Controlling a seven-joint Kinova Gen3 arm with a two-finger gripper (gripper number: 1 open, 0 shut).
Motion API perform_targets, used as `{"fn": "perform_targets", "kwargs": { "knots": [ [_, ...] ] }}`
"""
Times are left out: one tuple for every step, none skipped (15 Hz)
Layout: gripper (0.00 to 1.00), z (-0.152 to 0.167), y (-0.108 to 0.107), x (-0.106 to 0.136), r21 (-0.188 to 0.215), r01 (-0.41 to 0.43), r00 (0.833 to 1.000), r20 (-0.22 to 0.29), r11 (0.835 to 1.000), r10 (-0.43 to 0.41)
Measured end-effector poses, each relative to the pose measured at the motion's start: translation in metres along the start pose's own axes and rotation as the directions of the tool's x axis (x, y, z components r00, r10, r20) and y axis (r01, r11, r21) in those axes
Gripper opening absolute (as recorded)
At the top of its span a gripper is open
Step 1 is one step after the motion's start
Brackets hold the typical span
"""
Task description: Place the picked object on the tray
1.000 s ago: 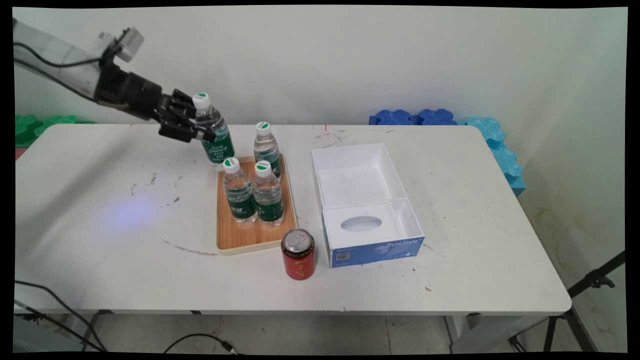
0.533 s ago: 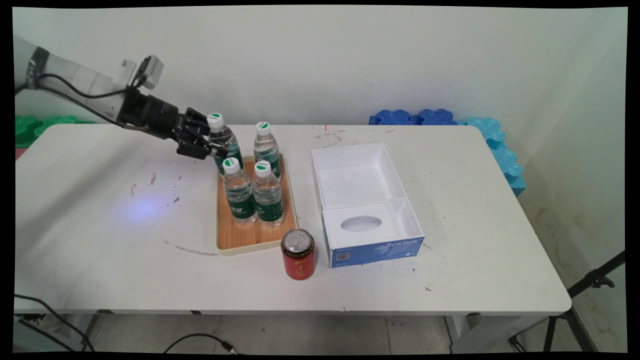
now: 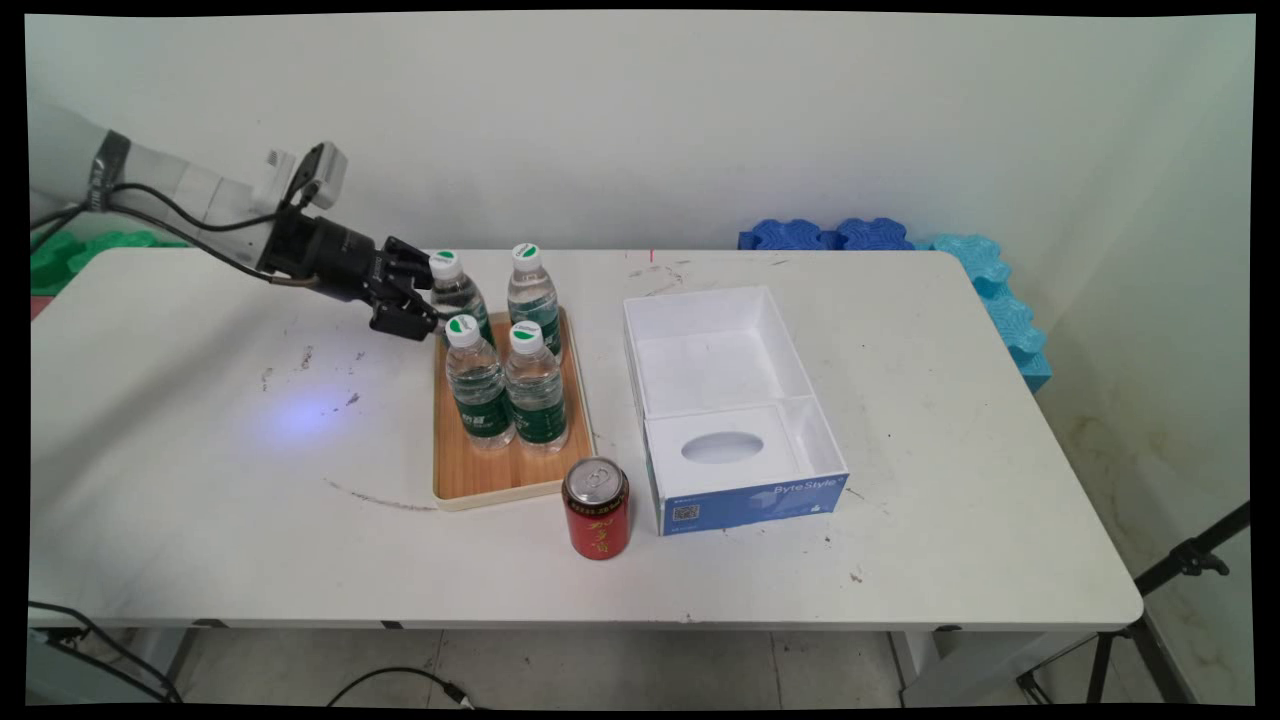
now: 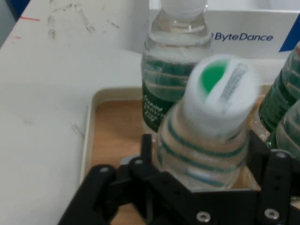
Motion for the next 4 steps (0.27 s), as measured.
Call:
{"fn": "perform_targets", "kwargs": {
  "knots": [
    [1.00,0.0023,0.0006,-0.0009,0.001,-0.001,1.000,-0.001,1.000,0.001],
    [1.00,0.0036,0.0010,-0.0014,0.002,-0.001,1.000,-0.001,1.000,0.001],
    [1.00,0.0047,0.0017,-0.0020,0.004,-0.002,1.000,-0.003,1.000,0.002],
    [1.00,0.0055,0.0020,-0.0021,0.005,-0.002,1.000,-0.004,1.000,0.002]
  ]
}}
